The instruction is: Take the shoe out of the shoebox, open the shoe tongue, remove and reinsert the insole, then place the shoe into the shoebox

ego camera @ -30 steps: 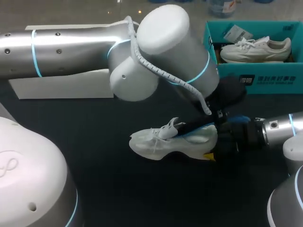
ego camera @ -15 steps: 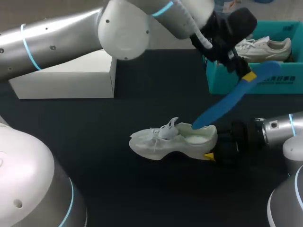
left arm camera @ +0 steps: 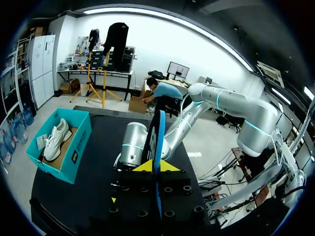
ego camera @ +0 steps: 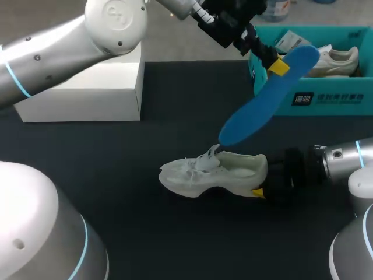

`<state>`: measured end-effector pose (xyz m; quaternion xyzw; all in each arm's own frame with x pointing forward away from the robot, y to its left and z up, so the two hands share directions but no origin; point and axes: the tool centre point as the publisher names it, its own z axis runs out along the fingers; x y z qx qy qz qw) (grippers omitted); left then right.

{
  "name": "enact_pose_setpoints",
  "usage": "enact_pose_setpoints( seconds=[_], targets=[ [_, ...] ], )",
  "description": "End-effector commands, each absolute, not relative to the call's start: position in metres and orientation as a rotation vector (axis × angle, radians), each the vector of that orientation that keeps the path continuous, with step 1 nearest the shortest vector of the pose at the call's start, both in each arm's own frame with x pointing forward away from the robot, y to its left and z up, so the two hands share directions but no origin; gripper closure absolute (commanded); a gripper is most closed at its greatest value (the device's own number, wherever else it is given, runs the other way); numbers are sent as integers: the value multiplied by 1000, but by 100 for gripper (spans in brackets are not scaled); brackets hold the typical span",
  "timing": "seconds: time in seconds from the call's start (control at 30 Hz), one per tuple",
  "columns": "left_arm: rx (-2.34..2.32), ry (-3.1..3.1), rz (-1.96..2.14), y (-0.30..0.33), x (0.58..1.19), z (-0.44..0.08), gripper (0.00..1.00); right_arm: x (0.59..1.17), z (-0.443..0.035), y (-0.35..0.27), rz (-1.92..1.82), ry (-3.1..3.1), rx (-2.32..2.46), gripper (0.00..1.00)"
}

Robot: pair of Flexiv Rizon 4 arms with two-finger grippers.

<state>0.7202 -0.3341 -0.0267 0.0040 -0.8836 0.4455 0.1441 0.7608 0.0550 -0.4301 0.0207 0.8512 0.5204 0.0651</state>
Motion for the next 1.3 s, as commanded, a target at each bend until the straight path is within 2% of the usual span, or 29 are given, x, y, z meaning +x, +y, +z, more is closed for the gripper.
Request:
enact_pose_setpoints(
  seconds=[0.03,0.23,0.5,1.3],
  targets=[
    [11,-2546,1289,-334,719,-28,100,762,-434,57,1565,2572,64,100],
    [11,-2546,1289,-334,719,-28,100,762,-434,57,1565,2572,64,100],
    [111,-2215,1376,-284,781,4,100,762,-434,57,1565,2572,64,100],
    [345,-1906,1594,-201,846,31,100,762,-434,57,1565,2572,64,100]
  ],
)
